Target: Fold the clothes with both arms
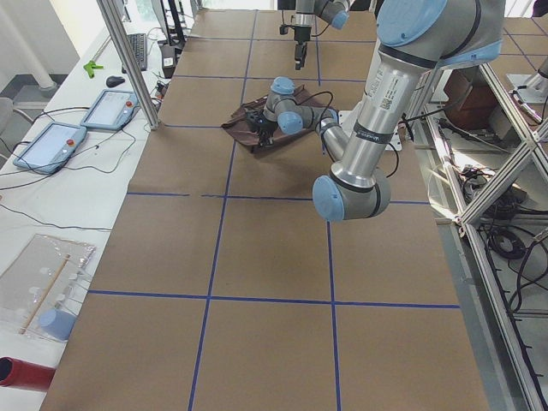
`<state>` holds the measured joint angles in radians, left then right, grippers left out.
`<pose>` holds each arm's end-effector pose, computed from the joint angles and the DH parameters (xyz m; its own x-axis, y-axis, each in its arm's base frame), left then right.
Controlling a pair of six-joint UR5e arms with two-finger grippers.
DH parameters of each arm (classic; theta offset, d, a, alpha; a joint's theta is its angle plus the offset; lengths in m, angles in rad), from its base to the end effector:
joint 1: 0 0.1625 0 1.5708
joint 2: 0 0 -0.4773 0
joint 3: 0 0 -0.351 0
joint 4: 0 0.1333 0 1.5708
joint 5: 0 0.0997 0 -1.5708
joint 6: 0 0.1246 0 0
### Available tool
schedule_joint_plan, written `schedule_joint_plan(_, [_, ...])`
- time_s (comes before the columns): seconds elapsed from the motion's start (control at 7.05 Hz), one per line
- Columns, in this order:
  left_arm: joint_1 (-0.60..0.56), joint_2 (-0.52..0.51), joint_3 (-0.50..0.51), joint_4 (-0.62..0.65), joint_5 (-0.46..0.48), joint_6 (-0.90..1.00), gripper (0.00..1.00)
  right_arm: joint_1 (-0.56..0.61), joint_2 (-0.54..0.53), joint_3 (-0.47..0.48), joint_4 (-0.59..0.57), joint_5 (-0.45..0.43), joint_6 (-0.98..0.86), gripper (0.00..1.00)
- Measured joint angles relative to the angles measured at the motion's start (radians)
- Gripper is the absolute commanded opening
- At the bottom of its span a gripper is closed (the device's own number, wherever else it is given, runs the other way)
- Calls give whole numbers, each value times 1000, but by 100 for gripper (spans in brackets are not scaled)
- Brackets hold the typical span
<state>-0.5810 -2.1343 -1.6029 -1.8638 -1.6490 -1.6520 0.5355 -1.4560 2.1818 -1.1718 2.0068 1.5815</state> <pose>0.5213 -0.4901 0.3700 0.4850 -0.4152 -0.7696 0.5376 0.8357 -0.1120 -0.3563 -0.3052 0.3625 0.3695 0.2305 0.9002 -0.1388 0.9716 -0.1918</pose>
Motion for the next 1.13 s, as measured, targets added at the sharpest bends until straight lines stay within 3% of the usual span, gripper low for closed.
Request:
schedule_joint_plan(0.28, [-112,-150,257,-114,0,149,0,3,5,-2,-1,-2,-1,100])
schedule_joint_plan(0.43, [-138,-233,388,-189,3,211,91,7,16,-5,-3,-3,-2,100])
schedule_joint_plan(0.57, [-148,-296,506,-284,15,247,100,11,25,-8,-6,-4,-3,100])
schedule_joint_plan(0.71, [-149,-330,592,-374,47,272,100,13,29,-11,-8,-5,-3,100])
schedule_joint_plan(1.13, [-181,-341,631,-420,79,362,100,20,50,-49,-19,-14,-7,100])
